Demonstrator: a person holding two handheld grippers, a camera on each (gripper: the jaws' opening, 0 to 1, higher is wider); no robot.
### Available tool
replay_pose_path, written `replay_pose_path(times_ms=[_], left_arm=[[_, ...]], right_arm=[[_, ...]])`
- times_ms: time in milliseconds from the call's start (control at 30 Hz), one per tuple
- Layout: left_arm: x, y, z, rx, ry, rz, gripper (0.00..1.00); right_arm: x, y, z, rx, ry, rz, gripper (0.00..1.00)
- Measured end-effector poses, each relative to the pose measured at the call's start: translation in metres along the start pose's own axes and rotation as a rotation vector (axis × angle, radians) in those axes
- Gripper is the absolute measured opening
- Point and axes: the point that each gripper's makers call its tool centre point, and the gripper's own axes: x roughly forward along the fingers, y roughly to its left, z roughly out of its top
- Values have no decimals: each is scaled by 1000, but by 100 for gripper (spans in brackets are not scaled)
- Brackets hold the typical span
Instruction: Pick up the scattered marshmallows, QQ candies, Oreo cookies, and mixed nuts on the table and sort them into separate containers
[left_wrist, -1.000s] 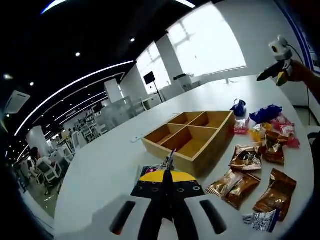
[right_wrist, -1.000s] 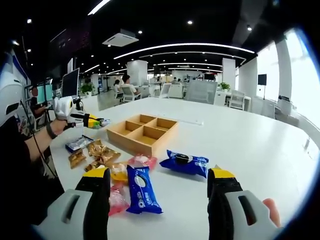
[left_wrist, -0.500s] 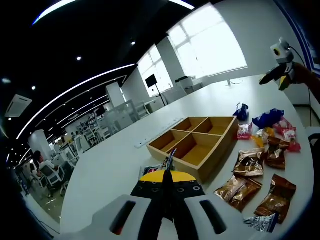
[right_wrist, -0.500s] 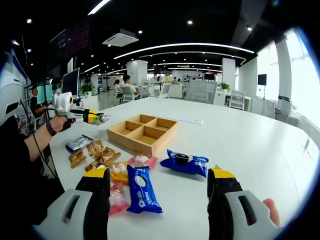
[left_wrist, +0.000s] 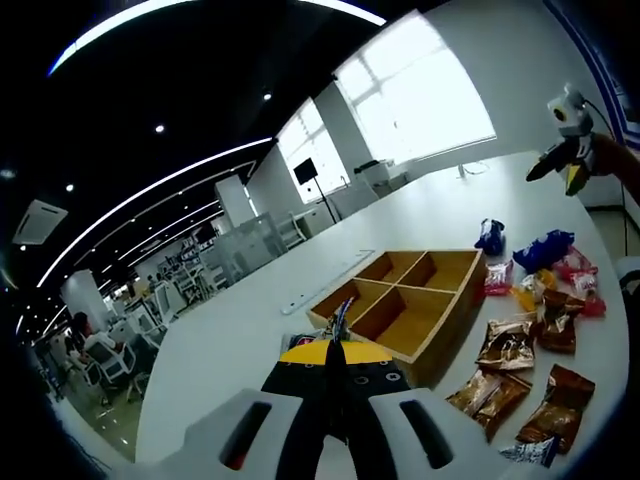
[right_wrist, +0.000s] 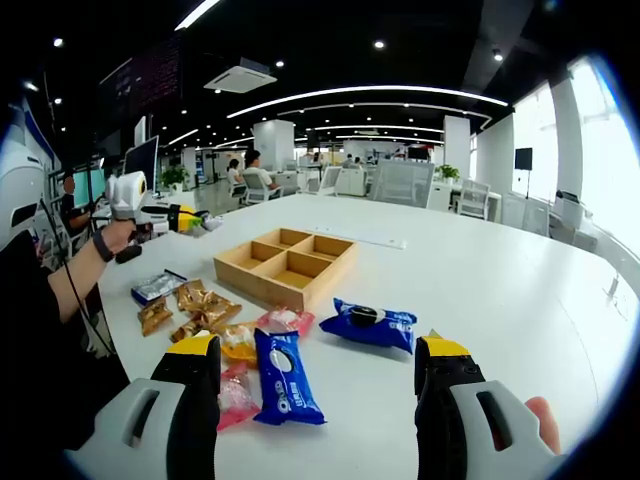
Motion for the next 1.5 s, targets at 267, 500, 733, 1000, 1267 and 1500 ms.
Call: replay_pose_path(times_ms=[267,500,733,1000,1267,1500], left_arm=[[3,5,13,18,-15,-1,6],[6,7,25,26,-33,-2,6],[11,9,38,46,-49,-1,6],[16,9,48,48,-66,-6,6],[19,12,53,55,-69,-6,6],[23,14,58,45,-81,-6,6]], right_arm=[[0,-1,-1,1,2,-3,75],[0,-1,-3,3,7,-1,75],[-2,-4,-4,7,7,-9,75],[-2,-4,-4,6,7,-10,75],[-2,-6,-4,6,8,-12,75],[-1,-5,-5,8,8,-11,75]])
